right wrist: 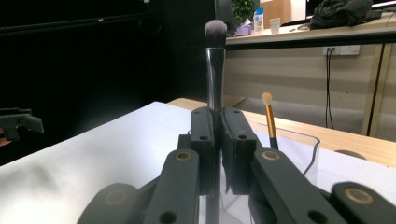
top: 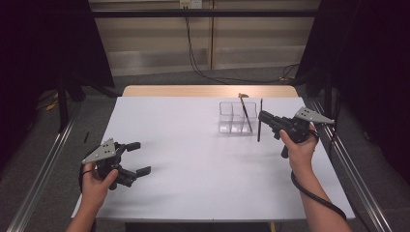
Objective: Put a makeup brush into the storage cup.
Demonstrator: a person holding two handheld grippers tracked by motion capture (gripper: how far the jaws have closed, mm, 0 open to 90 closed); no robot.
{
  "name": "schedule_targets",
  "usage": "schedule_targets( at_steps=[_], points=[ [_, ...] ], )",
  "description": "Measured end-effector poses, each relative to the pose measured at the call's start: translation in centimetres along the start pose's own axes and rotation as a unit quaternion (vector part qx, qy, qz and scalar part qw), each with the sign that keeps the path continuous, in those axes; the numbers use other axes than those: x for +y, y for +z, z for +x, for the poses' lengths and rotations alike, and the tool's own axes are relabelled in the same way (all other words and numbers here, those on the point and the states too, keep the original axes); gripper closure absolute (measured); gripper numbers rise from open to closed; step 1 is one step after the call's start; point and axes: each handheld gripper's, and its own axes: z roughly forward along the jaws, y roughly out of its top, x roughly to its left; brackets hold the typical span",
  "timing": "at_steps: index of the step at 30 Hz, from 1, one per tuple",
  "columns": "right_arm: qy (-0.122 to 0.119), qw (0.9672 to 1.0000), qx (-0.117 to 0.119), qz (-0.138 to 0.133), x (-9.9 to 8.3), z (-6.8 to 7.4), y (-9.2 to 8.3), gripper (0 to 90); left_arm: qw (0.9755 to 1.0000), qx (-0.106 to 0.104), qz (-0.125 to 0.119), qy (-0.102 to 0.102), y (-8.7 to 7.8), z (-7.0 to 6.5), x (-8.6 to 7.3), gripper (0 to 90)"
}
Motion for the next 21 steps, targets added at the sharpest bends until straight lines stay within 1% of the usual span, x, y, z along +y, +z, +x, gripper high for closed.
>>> schedule_targets(
  at_steps=[4, 7, 21],
  points=[
    [-0.002, 1.0, -0.002, -0.003, 0.0, 0.0, 0.1, 84.7, 1.0, 0.002, 0.0, 0.003, 0.0, 0.0, 0.0, 0.1],
    [-0.003, 1.0, -0.004, -0.007, 0.1, 0.0, 0.1, 84.7, 1.0, 0.002, 0.0, 0.001, 0.0, 0.0, 0.0, 0.1],
    [-0.015, 0.9997, -0.016, -0.012, 1.2, 0.0, 1.0, 84.7, 1.0, 0.0, -0.002, -0.001, 0.0, 0.0, 0.0, 0.1]
  ],
)
